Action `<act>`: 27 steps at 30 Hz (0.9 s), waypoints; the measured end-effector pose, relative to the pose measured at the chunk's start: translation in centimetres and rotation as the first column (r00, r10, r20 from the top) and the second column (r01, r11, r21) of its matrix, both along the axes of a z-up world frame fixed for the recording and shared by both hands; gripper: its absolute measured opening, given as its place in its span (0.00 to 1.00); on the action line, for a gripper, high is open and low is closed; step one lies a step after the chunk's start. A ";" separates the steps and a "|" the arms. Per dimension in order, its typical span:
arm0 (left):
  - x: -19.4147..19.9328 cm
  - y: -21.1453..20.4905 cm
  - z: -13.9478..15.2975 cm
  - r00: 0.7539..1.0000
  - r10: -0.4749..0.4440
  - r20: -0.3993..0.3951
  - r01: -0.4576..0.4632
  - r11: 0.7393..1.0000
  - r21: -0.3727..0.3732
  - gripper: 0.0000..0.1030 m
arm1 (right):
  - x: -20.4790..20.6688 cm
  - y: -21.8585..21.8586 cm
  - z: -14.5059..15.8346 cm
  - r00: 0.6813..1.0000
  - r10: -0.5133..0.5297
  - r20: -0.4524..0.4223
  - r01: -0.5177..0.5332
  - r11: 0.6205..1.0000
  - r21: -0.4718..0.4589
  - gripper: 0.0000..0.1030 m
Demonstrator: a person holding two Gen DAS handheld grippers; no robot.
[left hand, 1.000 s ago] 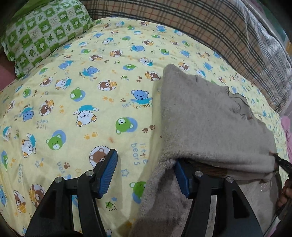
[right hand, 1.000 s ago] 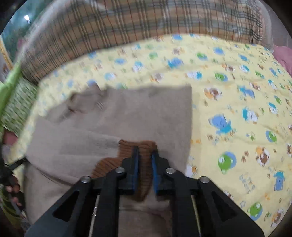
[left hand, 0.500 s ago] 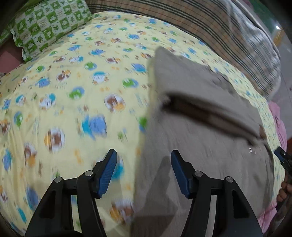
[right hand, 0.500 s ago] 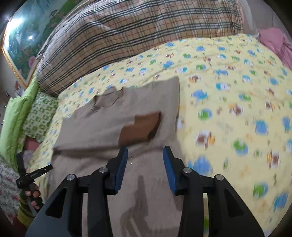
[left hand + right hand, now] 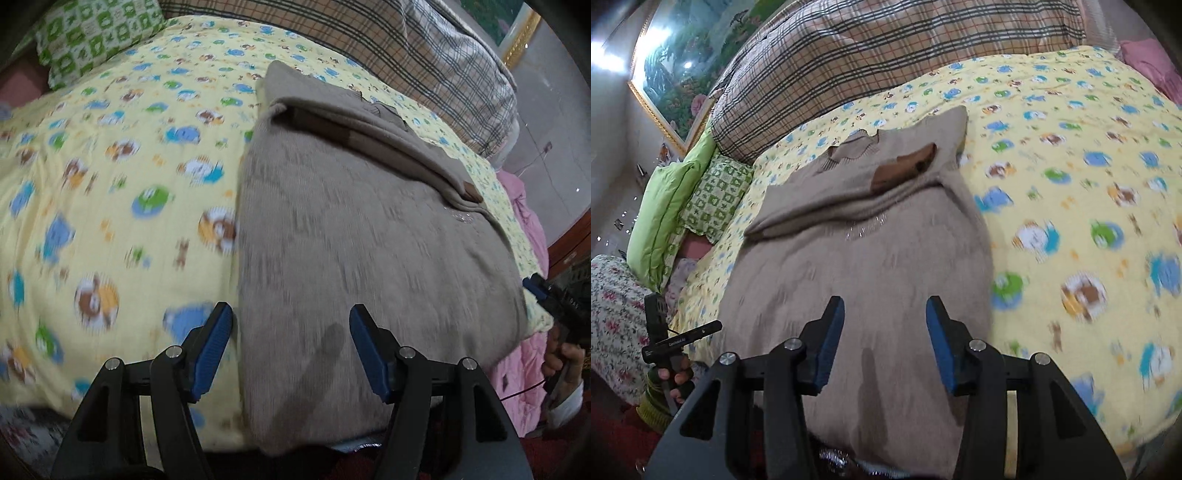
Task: Fold small clothes
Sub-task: 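Grasp the sweater hem with both tools and lift it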
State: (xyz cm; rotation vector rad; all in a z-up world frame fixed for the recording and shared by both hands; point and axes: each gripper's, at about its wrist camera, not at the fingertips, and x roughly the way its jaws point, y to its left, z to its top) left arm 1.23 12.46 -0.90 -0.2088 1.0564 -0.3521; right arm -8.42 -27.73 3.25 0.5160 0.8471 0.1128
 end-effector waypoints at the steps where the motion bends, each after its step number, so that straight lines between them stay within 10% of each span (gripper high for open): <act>1: -0.8 0.3 -0.1 1.000 -0.003 -0.003 0.003 1.000 -0.014 0.64 | -0.8 -0.2 -0.1 1.000 -0.002 0.000 0.002 1.000 0.008 0.46; 9: -5.5 0.7 -2.1 0.997 -0.044 -0.056 0.036 0.989 -0.142 0.62 | -5.8 -2.4 -1.6 1.000 -0.005 -0.021 0.006 0.999 0.050 0.47; 23: -6.9 0.9 -4.6 0.984 -0.157 -0.087 0.138 0.971 -0.193 0.53 | -7.9 -0.1 -7.7 0.941 0.302 -0.153 -0.285 0.951 0.120 0.47; 27: -7.2 0.7 -5.4 0.977 -0.181 -0.116 0.158 0.971 -0.181 0.31 | -6.7 2.1 -9.2 0.942 0.308 -0.133 -0.298 0.951 0.086 0.48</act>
